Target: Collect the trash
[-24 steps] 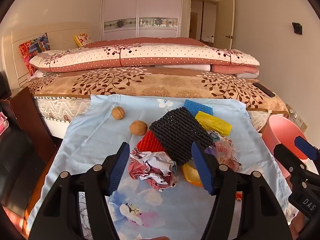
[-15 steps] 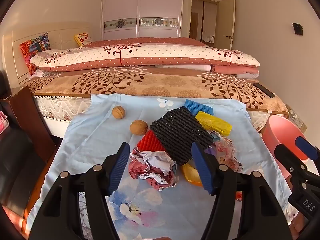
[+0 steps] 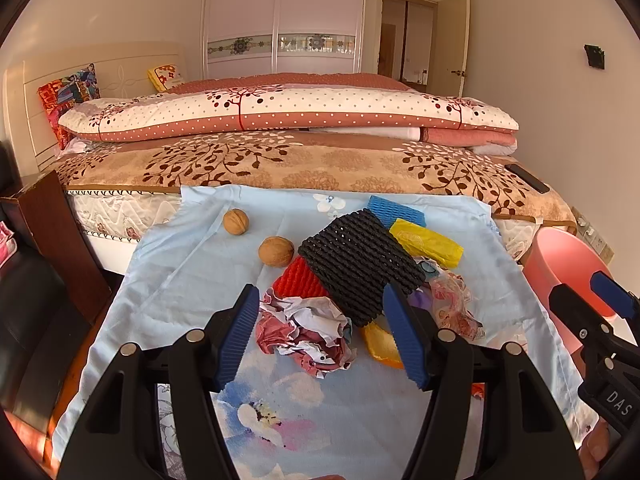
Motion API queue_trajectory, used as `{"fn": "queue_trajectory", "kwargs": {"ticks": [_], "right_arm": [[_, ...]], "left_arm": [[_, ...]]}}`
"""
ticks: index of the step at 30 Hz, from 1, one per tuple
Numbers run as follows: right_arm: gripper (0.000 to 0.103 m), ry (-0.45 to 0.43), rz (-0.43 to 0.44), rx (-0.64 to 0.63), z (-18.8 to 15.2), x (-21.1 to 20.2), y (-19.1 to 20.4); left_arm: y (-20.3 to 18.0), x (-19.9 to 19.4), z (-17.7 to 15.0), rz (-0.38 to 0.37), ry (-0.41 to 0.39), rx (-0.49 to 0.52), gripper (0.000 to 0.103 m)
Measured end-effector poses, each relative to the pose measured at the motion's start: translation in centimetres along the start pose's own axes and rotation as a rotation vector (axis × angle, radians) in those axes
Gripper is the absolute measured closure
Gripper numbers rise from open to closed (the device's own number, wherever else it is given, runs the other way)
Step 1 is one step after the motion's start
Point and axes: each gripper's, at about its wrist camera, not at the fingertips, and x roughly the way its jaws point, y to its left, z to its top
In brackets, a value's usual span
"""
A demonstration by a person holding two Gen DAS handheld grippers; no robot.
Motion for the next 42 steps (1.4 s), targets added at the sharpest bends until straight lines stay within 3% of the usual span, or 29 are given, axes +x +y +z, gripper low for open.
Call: {"fn": "queue_trajectory", "kwargs": {"ticks": [35, 42], "right_arm": [[0.019, 0.045, -0.022, 0.009, -0.64, 0.90, 0.03], [0.023, 0.044, -0.008, 0.003, -0.74, 0.87, 0.18]], "left_arm": [[0.12, -0.05, -0.66, -0.006, 0.008, -0.005, 0.038], [0.13, -0.03, -0.72, -0.005, 0.008, -0.006, 0.038]]}}
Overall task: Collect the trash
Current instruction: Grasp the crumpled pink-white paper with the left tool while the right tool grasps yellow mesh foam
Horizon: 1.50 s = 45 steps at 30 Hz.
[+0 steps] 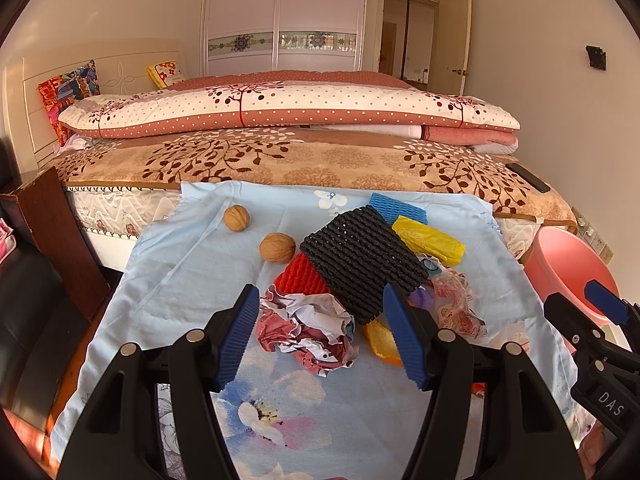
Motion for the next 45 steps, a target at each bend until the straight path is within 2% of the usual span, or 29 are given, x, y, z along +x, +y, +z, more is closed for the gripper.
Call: {"fn": "queue_trajectory", "kwargs": {"ticks": [15, 24, 32, 39, 45], "right_arm": [[0.032, 0.013, 0.026, -0.012, -0.3, -0.1, -0.3], [0.036, 0.025, 0.136, -0.050, -0.9, -0.4, 0.8], [0.036, 0.064, 0.236, -0.100, -1.8, 0.0, 2.2], [0.036, 0.081, 0.255, -0.136, -2.3, 0.5, 3.0], [0.036, 0.096, 0.258, -0.141, -2.5, 0.9, 3.0]], "left_arm": [[1.1, 0.2, 0.2, -0.012, 0.004, -0.018, 0.038], [3.3, -0.3, 0.2, -0.021, 0.007, -0.062, 0.038], [4.5, 0.8, -0.7, -0.049, 0.072, -0.117, 0.038], [3.8, 2.0, 0.0, -0.120, 0.126, -0.178, 0.038], [2.3, 3.4, -0.2, -0.114, 0.175, -0.161, 0.038]]}}
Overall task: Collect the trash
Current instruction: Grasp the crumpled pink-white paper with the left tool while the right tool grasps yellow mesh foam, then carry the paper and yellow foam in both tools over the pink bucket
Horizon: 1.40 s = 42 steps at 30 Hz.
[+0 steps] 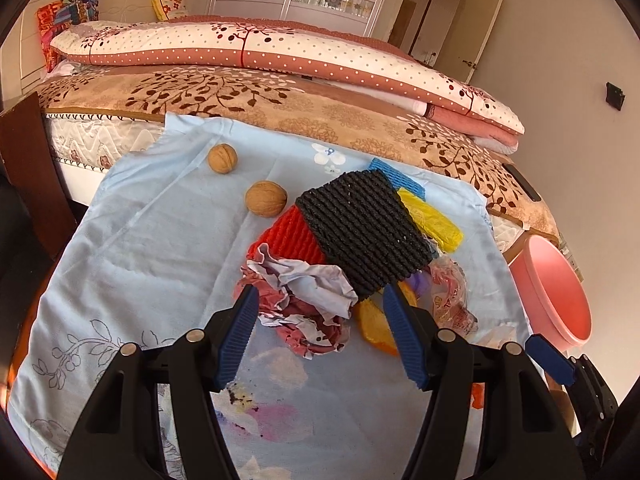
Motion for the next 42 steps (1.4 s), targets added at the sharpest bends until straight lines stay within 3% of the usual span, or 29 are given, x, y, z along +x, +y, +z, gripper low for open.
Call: {"fn": "queue_trajectory", "kwargs": {"ticks": [1, 6, 10, 16, 19, 22, 26, 37, 42], "right_arm": [[0.036, 0.001, 0.000, -0.002, 0.0, 0.0, 0.0], [0.036, 0.007, 0.012, -0.007, 0.1, 0.4, 0.2], [0.036, 0.006, 0.026, -0.018, 0.2, 0.5, 0.6], [0.038, 0.004, 0.044, -0.045, 0.9, 1.0, 1.5], [0.045, 0.019, 0.042, -0.062, 1.0, 1.6, 1.8], [0.059, 0.048, 0.037, -0.073, 1.0, 2.4, 1.9], [0.091, 0.064, 0.065, -0.066, 1.1, 2.6, 1.9], [0.094, -0.039, 0.126, 0.050, 3.0, -0.7, -0.4], [0.094, -0.085, 0.107, 0.102, 3.8, -2.2, -2.0]], "left_arm": [[-0.1, 0.2, -0.1, 0.008, 0.001, 0.005, 0.038], [0.2, 0.6, -0.4, -0.001, 0.020, 0.016, 0.080], [0.9, 0.4, -0.5, -0.013, 0.014, 0.002, 0.093], [1.0, -0.6, -0.4, -0.021, -0.028, 0.022, 0.095], [0.8, -1.3, -0.5, -0.035, -0.047, 0.042, 0.095], [0.6, -1.9, -0.4, -0.053, -0.065, 0.057, 0.095], [0.3, -2.6, -0.1, -0.075, -0.084, 0.068, 0.095], [-1.6, -3.8, 0.7, -0.117, -0.121, 0.108, 0.095], [-3.1, -4.2, 1.1, -0.147, -0.140, 0.138, 0.095]]}}
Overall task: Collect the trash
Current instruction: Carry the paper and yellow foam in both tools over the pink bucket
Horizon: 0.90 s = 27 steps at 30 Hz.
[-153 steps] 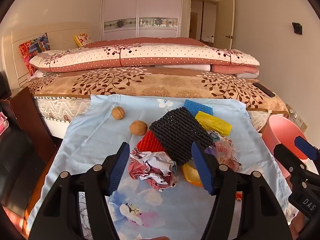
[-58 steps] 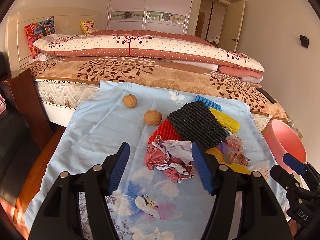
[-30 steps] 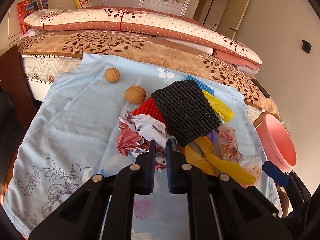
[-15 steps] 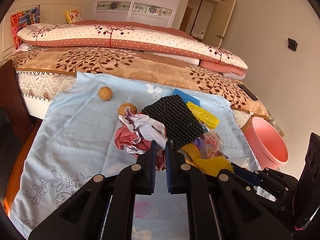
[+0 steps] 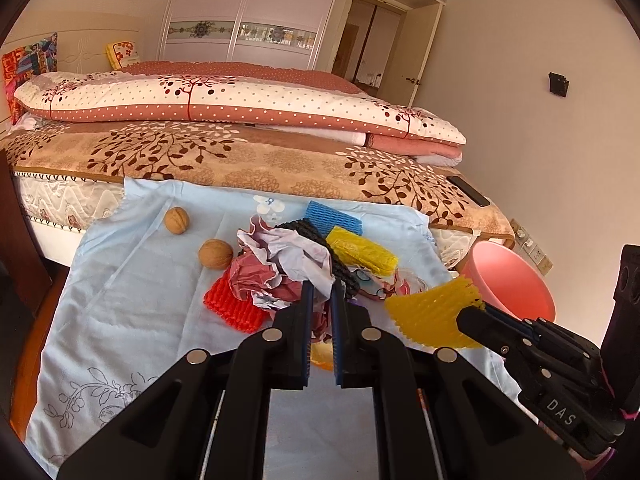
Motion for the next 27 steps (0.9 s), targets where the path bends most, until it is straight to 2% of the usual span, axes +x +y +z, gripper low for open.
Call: {"fn": "queue_trajectory", "kwargs": {"ticks": [16, 27], "right_arm": [[0.094, -0.114, -0.098, 0.115, 1.3, -4.2, -5.2], [0.094, -0.146, -0.204, 0.175, 0.7, -6.1, -9.4]], "left_arm": [[-6.0, 1.5, 1.9, -0.098, -0.027, 0.090, 0.095], [-11.2, 3.6, 2.1, -0.178, -0.009, 0.177, 0.095]]}}
